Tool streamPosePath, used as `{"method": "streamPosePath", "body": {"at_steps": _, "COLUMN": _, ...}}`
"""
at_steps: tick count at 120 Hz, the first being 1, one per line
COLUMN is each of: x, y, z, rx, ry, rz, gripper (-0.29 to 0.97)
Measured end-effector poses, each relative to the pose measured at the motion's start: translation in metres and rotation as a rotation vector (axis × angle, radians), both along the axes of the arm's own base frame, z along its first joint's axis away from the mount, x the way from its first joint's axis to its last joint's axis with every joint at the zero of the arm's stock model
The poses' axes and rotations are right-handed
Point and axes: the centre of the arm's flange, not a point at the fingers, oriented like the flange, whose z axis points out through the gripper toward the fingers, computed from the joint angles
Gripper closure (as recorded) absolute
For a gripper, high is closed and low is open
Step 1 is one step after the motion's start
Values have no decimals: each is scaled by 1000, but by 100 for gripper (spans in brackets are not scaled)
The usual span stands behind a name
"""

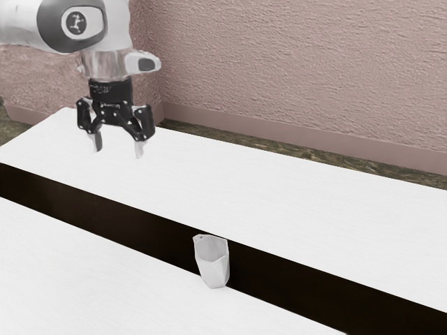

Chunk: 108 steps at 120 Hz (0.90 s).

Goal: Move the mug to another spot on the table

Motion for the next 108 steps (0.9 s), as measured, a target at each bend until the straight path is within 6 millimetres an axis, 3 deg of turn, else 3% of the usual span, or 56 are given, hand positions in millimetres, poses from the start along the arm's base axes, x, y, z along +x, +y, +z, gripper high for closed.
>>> {"method": "streamPosePath", "body": {"at_steps": 5, "x": -12, "y": -47, "z": 21, "rx": 31, "ry": -37, "rz": -121, "gripper": 0}}
{"method": "streamPosePath", "body": {"at_steps": 11, "x": -22, "y": -66, "z": 19, "rx": 67, "ry": -34, "rz": -189, "gripper": 0}}
{"method": "streamPosePath", "body": {"at_steps": 20, "x": -16, "y": -63, "z": -2, "rx": 112, "ry": -1, "rz": -214, "gripper": 0}}
{"method": "streamPosePath", "body": {"at_steps": 36, "x": 46, "y": -25, "z": -83, "rx": 115, "ry": 82, "rz": -335, "gripper": 0}}
{"method": "streamPosePath", "body": {"at_steps": 48, "x": 70, "y": 0, "z": -114, "rx": 84, "ry": 88, "rz": -501, "gripper": 0}}
{"method": "streamPosePath", "body": {"at_steps": 60, "x": 77, "y": -9, "z": -130, "rx": 52, "ry": 106, "rz": -693, "gripper": 0}}
{"method": "streamPosePath", "body": {"at_steps": 70, "x": 92, "y": -24, "z": -137, "rx": -22, "ry": 23, "rz": -795, "gripper": 0}}
{"method": "streamPosePath", "body": {"at_steps": 79, "x": 109, "y": -3, "z": -133, "rx": -43, "ry": -82, "rz": -703, "gripper": 0}}
{"method": "streamPosePath", "body": {"at_steps": 92, "x": 121, "y": 25, "z": -138, "rx": -56, "ry": -157, "rz": -425, "gripper": 0}}
{"method": "streamPosePath", "body": {"at_steps": 108, "x": 151, "y": 27, "z": -200, "rx": -81, "ry": -134, "rz": -69, "gripper": 0}}
